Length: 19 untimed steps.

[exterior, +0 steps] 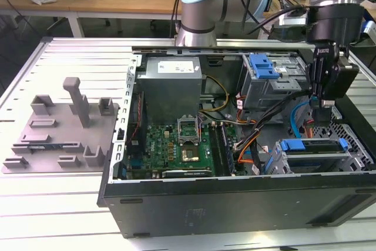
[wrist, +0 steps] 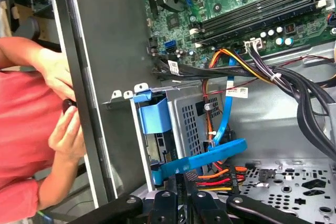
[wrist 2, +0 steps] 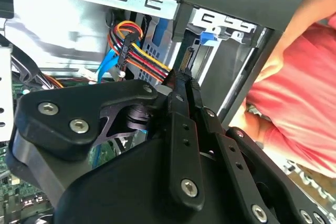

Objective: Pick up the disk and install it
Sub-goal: 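Insert the first disk wire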

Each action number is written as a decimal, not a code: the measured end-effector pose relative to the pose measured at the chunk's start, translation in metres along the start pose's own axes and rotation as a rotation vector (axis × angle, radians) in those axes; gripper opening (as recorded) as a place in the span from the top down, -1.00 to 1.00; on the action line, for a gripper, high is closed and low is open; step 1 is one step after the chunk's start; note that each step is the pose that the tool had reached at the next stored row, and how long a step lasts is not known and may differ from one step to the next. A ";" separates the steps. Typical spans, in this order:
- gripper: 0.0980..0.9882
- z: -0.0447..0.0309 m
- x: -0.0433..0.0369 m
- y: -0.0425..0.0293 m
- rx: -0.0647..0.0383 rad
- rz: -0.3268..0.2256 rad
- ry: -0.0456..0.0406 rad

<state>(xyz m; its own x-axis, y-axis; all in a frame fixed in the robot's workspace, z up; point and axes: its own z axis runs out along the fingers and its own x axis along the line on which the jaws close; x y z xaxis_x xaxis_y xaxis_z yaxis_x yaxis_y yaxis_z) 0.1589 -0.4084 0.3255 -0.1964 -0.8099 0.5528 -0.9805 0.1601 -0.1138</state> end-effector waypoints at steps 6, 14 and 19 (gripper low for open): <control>0.84 0.0022 0.0051 0.0008 0.025 -0.032 -0.0114; 0.84 0.0008 0.0095 0.0004 0.029 -0.039 -0.0144; 0.84 -0.0025 0.0150 0.0004 0.027 -0.047 -0.0598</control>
<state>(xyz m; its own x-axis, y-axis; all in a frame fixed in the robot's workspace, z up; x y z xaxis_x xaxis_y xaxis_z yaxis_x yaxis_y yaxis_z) 0.1556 -0.4190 0.3357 -0.1489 -0.8485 0.5078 -0.9880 0.1066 -0.1117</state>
